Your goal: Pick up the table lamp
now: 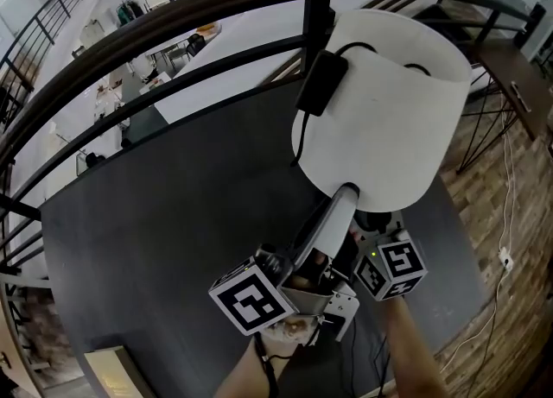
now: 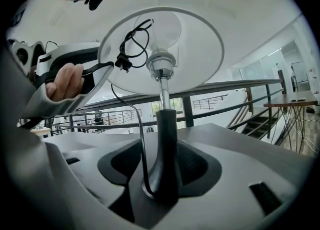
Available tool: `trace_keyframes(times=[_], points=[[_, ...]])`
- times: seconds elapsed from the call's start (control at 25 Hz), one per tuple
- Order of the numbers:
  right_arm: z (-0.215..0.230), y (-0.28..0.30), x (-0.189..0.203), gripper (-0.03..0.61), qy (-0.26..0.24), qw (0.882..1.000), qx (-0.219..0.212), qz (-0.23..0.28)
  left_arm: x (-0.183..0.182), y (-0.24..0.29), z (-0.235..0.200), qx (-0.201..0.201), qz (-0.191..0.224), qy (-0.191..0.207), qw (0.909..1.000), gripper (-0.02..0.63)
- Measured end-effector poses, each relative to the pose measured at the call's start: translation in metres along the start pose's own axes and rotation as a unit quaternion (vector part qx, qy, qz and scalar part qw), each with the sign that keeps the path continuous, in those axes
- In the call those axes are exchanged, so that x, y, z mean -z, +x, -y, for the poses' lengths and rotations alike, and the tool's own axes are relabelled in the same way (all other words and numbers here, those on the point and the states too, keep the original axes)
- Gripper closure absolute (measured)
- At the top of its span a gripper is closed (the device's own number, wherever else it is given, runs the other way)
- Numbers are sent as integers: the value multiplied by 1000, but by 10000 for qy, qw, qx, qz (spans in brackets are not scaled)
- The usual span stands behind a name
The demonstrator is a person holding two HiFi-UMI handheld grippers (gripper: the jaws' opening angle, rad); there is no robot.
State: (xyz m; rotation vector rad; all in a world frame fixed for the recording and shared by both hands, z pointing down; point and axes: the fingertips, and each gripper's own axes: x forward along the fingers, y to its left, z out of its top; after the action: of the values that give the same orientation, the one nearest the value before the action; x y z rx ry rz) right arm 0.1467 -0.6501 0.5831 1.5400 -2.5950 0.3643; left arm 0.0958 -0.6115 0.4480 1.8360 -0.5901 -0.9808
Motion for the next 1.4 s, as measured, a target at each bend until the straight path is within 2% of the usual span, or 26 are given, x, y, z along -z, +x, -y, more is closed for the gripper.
trace_keyframes(times=[0.4,0.56,0.8,0.96,1.16,1.28,1.4], points=[[4,9,-5,341,51,9999,-102,-43,-7,22,2,-2,-41,-109,9999,486],[7,10,-9,339,180,9996,-191,-38,-10,25,3,45,-153,-22,9999,491],[8,22,-8,337,397,9972,-599,-225,-10,29,4,93,-276,-44,9996,497],[8,27,-4,336,346,9963,-715,-323,-9,28,3,115,-270,-26,9996,497],[11,39,1,285,326,9940,-910,-512,-10,29,1,137,-309,-7,9994,499],[6,43,1,287,247,9927,-1058,-522,-11,27,2,155,-334,-7,9993,499],[8,44,0,333,152,9942,-967,-447,-11,28,3,198,-330,-23,9993,499]])
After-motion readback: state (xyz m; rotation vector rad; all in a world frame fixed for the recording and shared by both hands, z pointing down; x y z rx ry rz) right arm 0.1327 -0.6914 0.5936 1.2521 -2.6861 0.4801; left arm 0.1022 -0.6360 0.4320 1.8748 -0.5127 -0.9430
